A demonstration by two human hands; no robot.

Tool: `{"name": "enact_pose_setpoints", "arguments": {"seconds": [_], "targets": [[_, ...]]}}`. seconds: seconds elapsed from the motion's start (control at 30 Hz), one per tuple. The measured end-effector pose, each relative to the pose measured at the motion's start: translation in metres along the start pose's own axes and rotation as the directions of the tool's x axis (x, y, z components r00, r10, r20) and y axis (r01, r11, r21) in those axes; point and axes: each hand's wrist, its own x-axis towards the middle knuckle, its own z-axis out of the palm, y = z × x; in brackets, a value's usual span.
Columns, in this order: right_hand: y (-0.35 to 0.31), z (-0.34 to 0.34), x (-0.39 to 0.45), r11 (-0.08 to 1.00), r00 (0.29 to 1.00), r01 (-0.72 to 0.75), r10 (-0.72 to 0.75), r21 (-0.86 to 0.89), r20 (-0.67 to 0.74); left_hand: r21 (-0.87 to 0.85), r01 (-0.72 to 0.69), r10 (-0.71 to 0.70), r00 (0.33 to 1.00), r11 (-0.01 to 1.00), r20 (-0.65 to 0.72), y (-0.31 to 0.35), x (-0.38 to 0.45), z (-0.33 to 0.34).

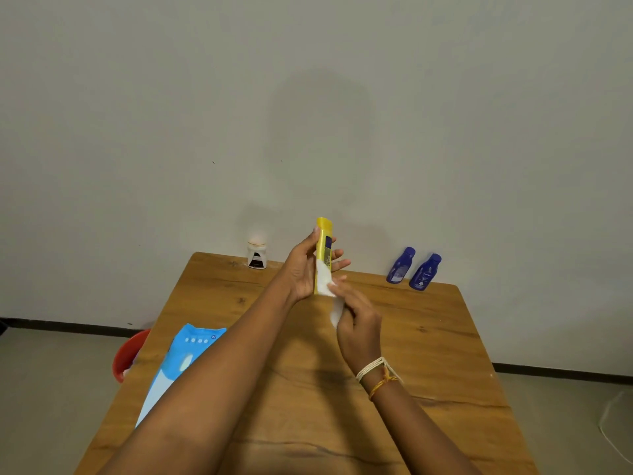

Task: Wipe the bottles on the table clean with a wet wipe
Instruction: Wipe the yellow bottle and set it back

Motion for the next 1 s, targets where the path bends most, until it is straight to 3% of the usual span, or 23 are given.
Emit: {"name": "enact_pose_setpoints", "arguments": {"seconds": [0.07,0.17,0.27,0.37,0.63,0.77,0.87,0.93,1.0], "targets": [[-0.010,-0.005,0.019,0.990,0.987,-0.088,0.103,0.114,-0.124,0.015,-0.009,0.009,1.000,1.000,0.005,-0.001,-0.002,0.000],[-0.024,-0.010,0.057,0.991,0.980,-0.064,0.085,0.117,-0.178,0.134,-0.041,0.035,0.998,0.990,0.049,-0.004,-0.003,0.001],[-0.028,-0.004,0.085,0.997,0.995,-0.048,0.053,0.066,-0.084,0.184,-0.061,0.042,0.994,0.981,0.102,-0.004,-0.005,0.005],[-0.021,0.007,0.087,0.997,0.997,-0.064,0.066,-0.035,0.036,0.112,-0.047,0.034,0.992,0.993,0.123,-0.004,-0.003,0.002],[-0.005,0.016,0.023,0.945,0.993,0.085,-0.055,-0.317,0.104,0.010,-0.077,0.077,0.997,0.997,0.018,0.004,0.000,-0.011],[0.000,0.016,0.011,0.929,0.994,0.100,-0.079,-0.357,0.072,0.035,-0.126,0.126,0.992,0.991,0.019,0.005,0.002,-0.017],[-0.006,0.011,0.022,0.979,0.993,-0.112,0.105,-0.173,-0.054,0.078,-0.171,0.170,0.985,0.982,0.014,0.006,0.003,-0.018],[-0.014,0.008,0.038,0.953,0.933,-0.301,0.302,0.039,-0.194,0.099,-0.197,0.196,0.980,0.975,0.015,0.007,0.003,-0.016],[-0.021,0.007,0.058,0.923,0.872,-0.350,0.384,0.162,-0.303,0.110,-0.204,0.201,0.979,0.973,0.037,0.006,0.004,-0.014]]}}
